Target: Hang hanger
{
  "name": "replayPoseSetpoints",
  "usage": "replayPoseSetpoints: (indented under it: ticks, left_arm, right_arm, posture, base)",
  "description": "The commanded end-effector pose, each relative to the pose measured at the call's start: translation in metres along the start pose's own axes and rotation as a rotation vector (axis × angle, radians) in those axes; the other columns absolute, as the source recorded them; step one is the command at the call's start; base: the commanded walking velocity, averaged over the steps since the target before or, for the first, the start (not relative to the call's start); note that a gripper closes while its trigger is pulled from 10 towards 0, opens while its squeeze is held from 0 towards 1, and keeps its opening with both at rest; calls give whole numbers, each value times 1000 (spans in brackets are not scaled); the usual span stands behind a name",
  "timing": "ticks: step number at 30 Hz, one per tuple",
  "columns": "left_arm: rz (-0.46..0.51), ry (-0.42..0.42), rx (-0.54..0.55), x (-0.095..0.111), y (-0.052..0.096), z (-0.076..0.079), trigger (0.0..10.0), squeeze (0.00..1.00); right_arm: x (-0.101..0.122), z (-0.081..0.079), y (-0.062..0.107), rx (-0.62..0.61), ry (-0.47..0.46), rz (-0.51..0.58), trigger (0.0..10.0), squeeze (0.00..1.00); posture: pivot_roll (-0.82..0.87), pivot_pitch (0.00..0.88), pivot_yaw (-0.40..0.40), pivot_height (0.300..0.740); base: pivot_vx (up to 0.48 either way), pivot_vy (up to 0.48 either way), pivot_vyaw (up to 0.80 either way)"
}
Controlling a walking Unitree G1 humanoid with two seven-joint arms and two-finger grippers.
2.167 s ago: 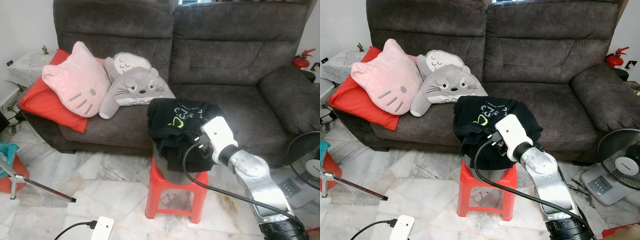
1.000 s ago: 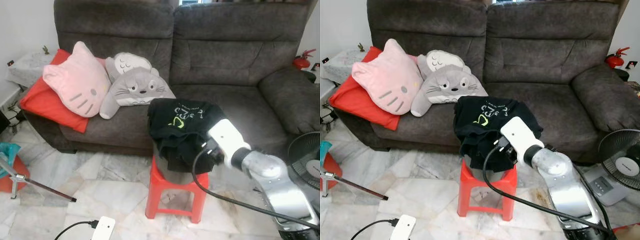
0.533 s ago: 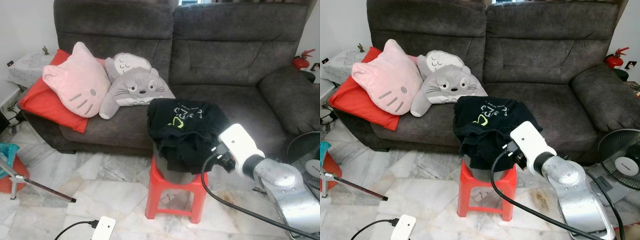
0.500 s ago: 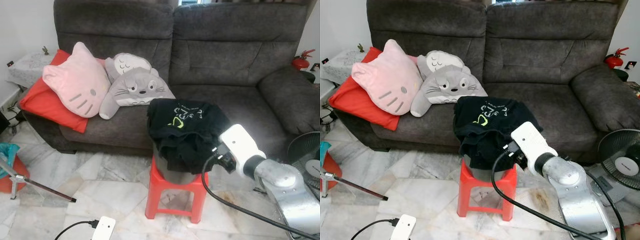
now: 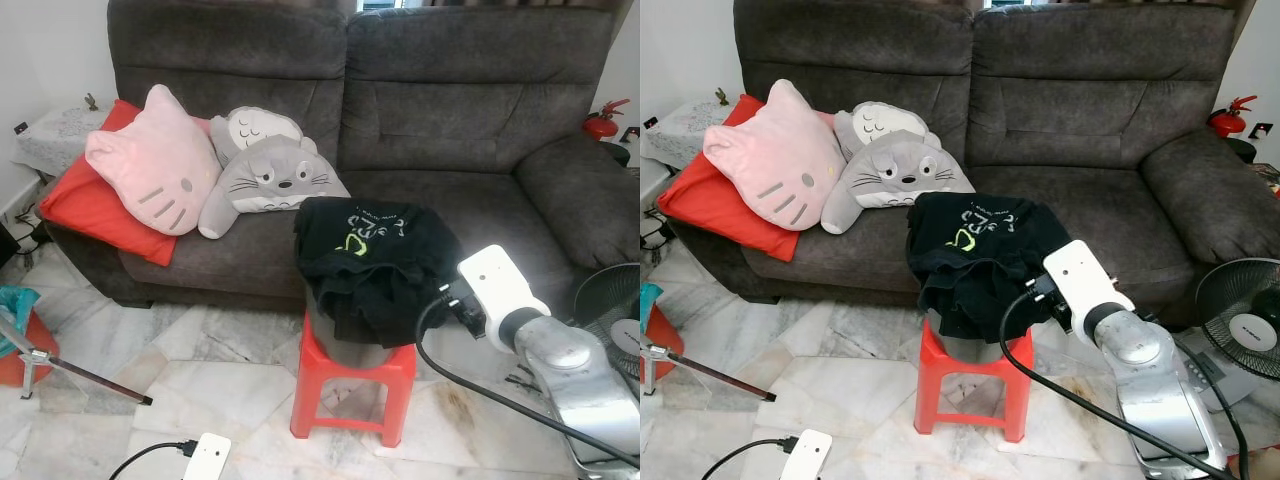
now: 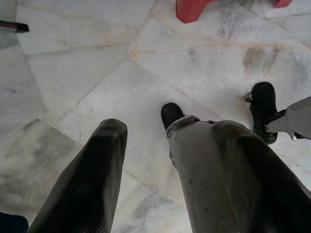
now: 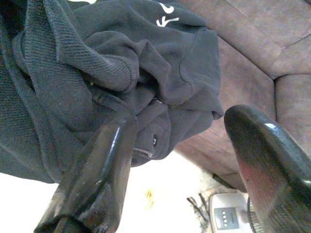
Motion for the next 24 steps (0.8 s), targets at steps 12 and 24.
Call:
replayPoseSetpoints:
  ticks: [12,24]
  left_arm:
    - [-10,-10,2,-3,0,-1,10000,0]
    - [-9,-9,5,-2,0,-2,10000,0]
  right_arm:
    - [-10,9,-12,-58,58,-38,10000,0]
    - [-3,1,-26,-26,78,-9,10000,0]
  posture:
    - [14,0,-11,740]
    - [19,0,-10,740]
  base:
    - [0,0,0]
    - [0,0,0]
Point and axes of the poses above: a point about 5 cm out from each wrist's last joint towards the gripper, its own y axis pointing back from the gripper into the wrist, its own x axis along the axis of the wrist's last joint, z = x × y, the point moved 6 cm from there along -y, pointing out of the wrist towards the gripper, and after that the axes turned 7 degrees about y, right-handed, at the moved point
